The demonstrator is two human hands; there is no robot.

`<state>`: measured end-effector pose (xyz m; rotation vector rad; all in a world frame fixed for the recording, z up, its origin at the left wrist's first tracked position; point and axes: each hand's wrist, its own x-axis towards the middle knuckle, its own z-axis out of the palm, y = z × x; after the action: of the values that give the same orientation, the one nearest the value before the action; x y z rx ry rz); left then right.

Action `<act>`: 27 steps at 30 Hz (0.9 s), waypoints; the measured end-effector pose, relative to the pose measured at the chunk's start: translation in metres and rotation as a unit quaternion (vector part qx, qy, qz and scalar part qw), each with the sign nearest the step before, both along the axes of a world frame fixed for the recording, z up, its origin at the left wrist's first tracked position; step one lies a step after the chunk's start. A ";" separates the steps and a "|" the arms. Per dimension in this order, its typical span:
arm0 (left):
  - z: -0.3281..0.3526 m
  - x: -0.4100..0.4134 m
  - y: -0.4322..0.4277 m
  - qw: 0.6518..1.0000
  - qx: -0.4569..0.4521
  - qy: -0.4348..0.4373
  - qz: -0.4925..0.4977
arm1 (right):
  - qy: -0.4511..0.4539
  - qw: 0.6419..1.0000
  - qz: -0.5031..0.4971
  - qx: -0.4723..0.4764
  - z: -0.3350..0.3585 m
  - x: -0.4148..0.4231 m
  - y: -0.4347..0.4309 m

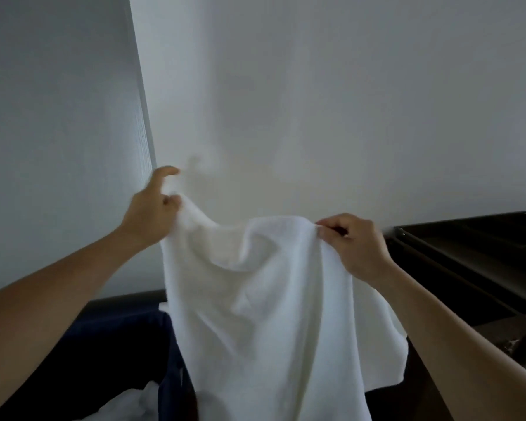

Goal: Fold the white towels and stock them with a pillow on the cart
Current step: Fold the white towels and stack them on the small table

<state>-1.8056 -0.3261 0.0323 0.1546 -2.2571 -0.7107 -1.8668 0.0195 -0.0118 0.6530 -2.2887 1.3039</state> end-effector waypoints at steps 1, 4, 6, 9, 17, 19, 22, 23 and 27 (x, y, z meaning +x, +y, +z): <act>0.002 0.001 0.016 0.998 -0.040 -0.021 -0.033 | 0.012 0.999 0.025 0.035 0.007 0.004 -0.013; 0.003 0.004 0.063 0.981 -0.074 -0.107 -0.143 | 0.027 0.990 0.082 0.114 0.017 0.014 -0.046; 0.000 0.005 0.084 0.963 -0.091 -0.158 -0.197 | 0.039 0.983 0.119 0.131 0.017 0.018 -0.055; -0.005 0.006 0.095 0.922 -0.147 -0.241 -0.265 | 0.064 0.974 0.154 0.156 0.010 0.021 -0.055; -0.019 0.002 0.089 0.894 -0.104 -0.275 -0.338 | 0.002 0.986 0.149 0.070 0.006 0.026 -0.045; -0.020 0.000 0.089 0.903 -0.077 -0.247 -0.343 | -0.011 0.991 0.133 0.011 0.003 0.024 -0.043; -0.016 -0.002 0.093 0.922 -0.100 -0.201 -0.314 | -0.045 0.988 0.140 -0.036 -0.009 0.023 -0.041; -0.012 -0.004 0.093 0.930 -0.117 -0.177 -0.300 | -0.048 0.989 0.134 -0.037 -0.015 0.022 -0.039; 0.004 -0.014 0.088 0.965 -0.114 -0.076 -0.225 | -0.024 0.995 0.098 -0.017 -0.043 0.018 -0.030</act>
<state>-1.8193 -0.2377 0.0367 -0.4422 -2.5305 -0.6776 -1.8486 -0.0101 -0.0544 0.8609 -2.2817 1.4587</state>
